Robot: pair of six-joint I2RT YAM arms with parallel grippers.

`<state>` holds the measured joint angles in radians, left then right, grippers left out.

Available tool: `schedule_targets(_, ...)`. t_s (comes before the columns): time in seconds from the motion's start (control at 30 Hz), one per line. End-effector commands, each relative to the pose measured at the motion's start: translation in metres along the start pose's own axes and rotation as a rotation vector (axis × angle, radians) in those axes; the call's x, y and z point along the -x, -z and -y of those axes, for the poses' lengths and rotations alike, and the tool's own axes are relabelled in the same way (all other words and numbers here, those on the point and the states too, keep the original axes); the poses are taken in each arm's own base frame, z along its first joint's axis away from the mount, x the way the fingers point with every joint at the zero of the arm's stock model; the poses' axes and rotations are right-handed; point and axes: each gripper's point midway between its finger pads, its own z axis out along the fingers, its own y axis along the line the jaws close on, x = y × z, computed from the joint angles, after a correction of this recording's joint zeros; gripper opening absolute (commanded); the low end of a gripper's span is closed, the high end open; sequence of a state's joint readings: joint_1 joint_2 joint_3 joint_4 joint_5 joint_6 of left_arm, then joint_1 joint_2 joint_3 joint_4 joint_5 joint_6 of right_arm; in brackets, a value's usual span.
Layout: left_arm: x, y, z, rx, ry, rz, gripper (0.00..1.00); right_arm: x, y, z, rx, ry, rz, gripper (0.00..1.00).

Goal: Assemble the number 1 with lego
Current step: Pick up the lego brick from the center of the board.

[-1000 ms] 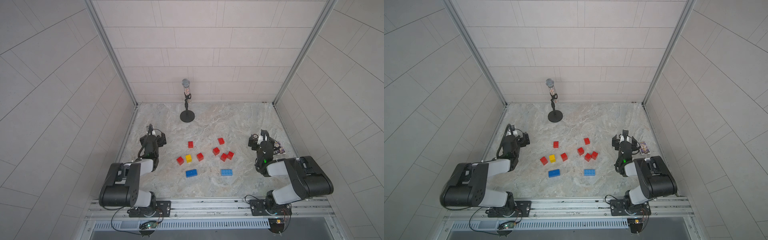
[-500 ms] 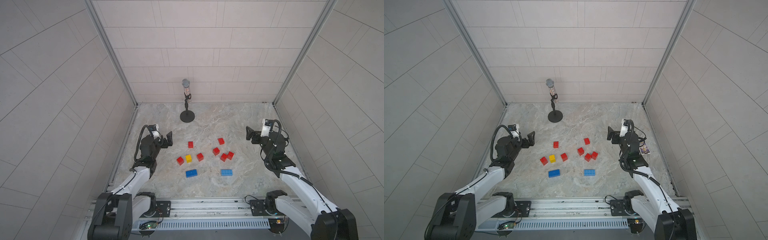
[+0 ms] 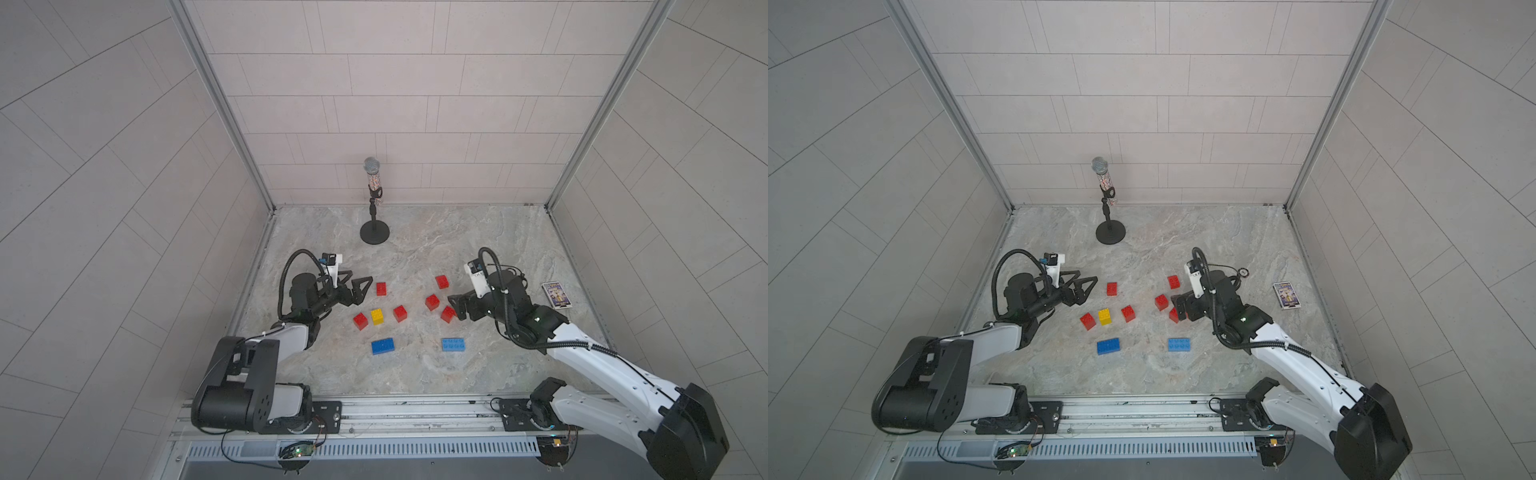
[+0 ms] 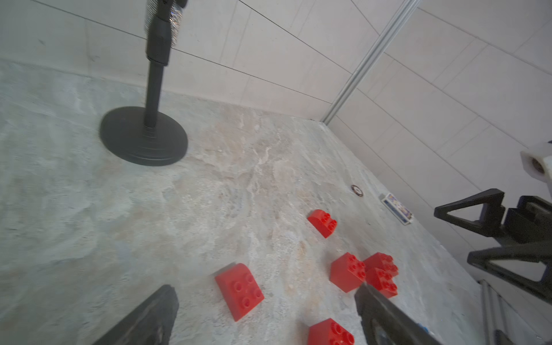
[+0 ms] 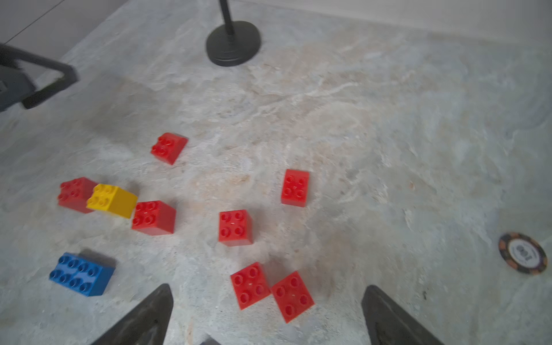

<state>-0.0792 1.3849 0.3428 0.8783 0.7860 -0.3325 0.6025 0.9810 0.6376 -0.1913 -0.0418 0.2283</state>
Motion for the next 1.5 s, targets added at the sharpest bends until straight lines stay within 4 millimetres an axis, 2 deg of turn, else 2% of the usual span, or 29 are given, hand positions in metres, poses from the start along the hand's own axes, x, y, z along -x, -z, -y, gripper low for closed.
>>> schedule_targets(0.0, 0.022, 0.006, 0.037, -0.192, -0.026, 0.094, 1.0, -0.014, 0.004, 0.036, -0.202, -0.139, 0.036, 1.0)
schedule_targets(0.03, 0.024, 0.011, 0.039, -0.196, -0.021, 0.123, 1.0, -0.02, 0.0, 0.034, -0.151, -0.232, 0.026, 1.0)
schedule_targets(0.1, 0.022, 0.022, 0.039, -0.171, -0.011, 0.164, 1.0, -0.027, -0.009, 0.014, 0.036, -0.304, -0.029, 1.0)
schedule_targets(0.17, 0.021, 0.029, 0.037, -0.13, -0.011, 0.193, 1.0, -0.03, -0.012, 0.007, 0.068, -0.285, -0.056, 1.0)
schedule_targets(0.23, 0.023, 0.034, 0.039, -0.116, -0.026, 0.212, 1.0, -0.031, -0.011, 0.014, 0.021, -0.27, -0.084, 0.85)
schedule_targets(0.3, 0.022, 0.038, 0.038, -0.096, -0.035, 0.224, 1.0, -0.036, -0.011, 0.021, -0.028, -0.254, -0.143, 0.82)
schedule_targets(0.33, 0.021, 0.04, 0.036, -0.074, -0.035, 0.229, 1.0, -0.028, -0.011, 0.023, -0.046, -0.255, -0.156, 0.8)
schedule_targets(0.37, 0.02, 0.041, 0.032, -0.05, -0.028, 0.23, 1.0, -0.03, -0.014, 0.023, -0.057, -0.255, -0.189, 0.8)
schedule_targets(0.5, 0.015, 0.043, 0.01, 0.068, 0.034, 0.224, 1.0, -0.049, -0.032, 0.032, -0.143, -0.339, -0.341, 0.72)
schedule_targets(0.6, 0.022, 0.047, 0.016, 0.033, 0.06, 0.237, 1.0, -0.067, -0.047, 0.029, -0.167, -0.417, -0.464, 0.46)
schedule_targets(0.63, 0.021, 0.049, 0.017, 0.031, 0.063, 0.239, 1.0, -0.074, -0.051, 0.028, -0.179, -0.443, -0.497, 0.43)
schedule_targets(0.73, 0.021, 0.055, 0.021, 0.031, 0.047, 0.253, 1.0, -0.086, -0.064, 0.028, -0.205, -0.494, -0.547, 0.47)
schedule_targets(0.87, 0.019, 0.058, 0.02, 0.063, 0.028, 0.242, 1.0, -0.09, -0.073, 0.03, -0.232, -0.521, -0.573, 0.56)
schedule_targets(1.1, 0.017, 0.058, 0.014, 0.096, 0.03, 0.225, 1.0, -0.095, -0.077, 0.033, -0.256, -0.491, -0.62, 0.57)
schedule_targets(1.2, 0.019, 0.054, 0.015, 0.08, 0.032, 0.213, 1.0, -0.087, -0.071, 0.036, -0.247, -0.425, -0.571, 0.57)
schedule_targets(1.33, 0.02, 0.048, 0.016, 0.047, 0.033, 0.203, 1.0, -0.064, -0.054, 0.035, -0.203, -0.317, -0.453, 0.57)
schedule_targets(1.47, 0.02, 0.045, 0.016, 0.034, 0.043, 0.205, 1.0, -0.044, -0.043, 0.02, -0.096, -0.248, -0.361, 0.54)
